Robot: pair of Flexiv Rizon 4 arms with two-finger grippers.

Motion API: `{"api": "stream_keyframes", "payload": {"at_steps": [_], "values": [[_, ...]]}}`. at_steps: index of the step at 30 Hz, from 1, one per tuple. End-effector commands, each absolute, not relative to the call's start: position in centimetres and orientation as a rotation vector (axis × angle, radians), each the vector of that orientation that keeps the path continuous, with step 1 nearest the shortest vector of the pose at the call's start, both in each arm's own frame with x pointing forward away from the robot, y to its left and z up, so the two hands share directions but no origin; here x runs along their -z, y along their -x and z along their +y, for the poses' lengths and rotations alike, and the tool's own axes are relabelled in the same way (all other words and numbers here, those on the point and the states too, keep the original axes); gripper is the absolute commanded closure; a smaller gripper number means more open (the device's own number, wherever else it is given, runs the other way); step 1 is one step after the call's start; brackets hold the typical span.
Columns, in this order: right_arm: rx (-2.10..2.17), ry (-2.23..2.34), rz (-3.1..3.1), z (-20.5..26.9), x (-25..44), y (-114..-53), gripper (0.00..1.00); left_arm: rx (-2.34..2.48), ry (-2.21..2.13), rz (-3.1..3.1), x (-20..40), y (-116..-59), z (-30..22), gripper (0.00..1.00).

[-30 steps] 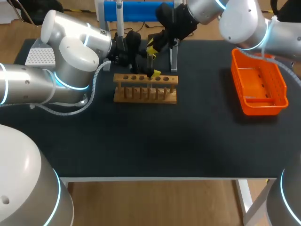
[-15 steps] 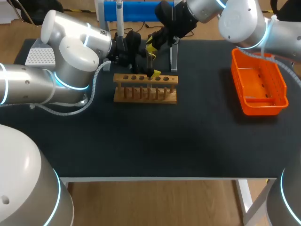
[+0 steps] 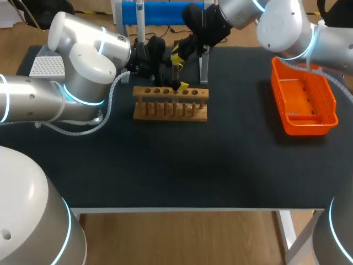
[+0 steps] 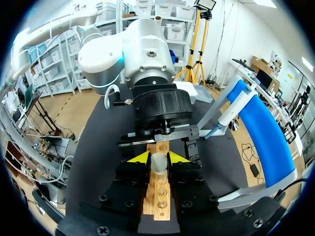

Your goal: Invert the test tube, pick up the pipette, mount the tip to pipette, aspirate from beaker and dispense into the tube, eject the tip, return the pipette, and cap with the stopper.

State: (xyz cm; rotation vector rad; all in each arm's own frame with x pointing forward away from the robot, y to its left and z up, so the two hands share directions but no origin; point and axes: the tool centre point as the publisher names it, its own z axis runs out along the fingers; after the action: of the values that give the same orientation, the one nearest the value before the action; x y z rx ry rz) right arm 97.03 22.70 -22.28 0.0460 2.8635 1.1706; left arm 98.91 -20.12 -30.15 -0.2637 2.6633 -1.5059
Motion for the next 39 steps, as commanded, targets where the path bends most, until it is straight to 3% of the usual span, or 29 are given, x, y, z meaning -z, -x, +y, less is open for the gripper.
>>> {"api": "stream_keyframes", "payload": {"at_steps": [1,39], "values": [[-1.175,-0.047,2.870,22.7,22.8,-97.2,1.00,1.505,0.265,2.662,30.1,-98.8,-20.1,0.00],[-1.120,-0.038,2.854,22.5,22.0,-97.1,1.00,1.505,0.265,2.662,30.1,-98.8,-20.1,0.00]]}}
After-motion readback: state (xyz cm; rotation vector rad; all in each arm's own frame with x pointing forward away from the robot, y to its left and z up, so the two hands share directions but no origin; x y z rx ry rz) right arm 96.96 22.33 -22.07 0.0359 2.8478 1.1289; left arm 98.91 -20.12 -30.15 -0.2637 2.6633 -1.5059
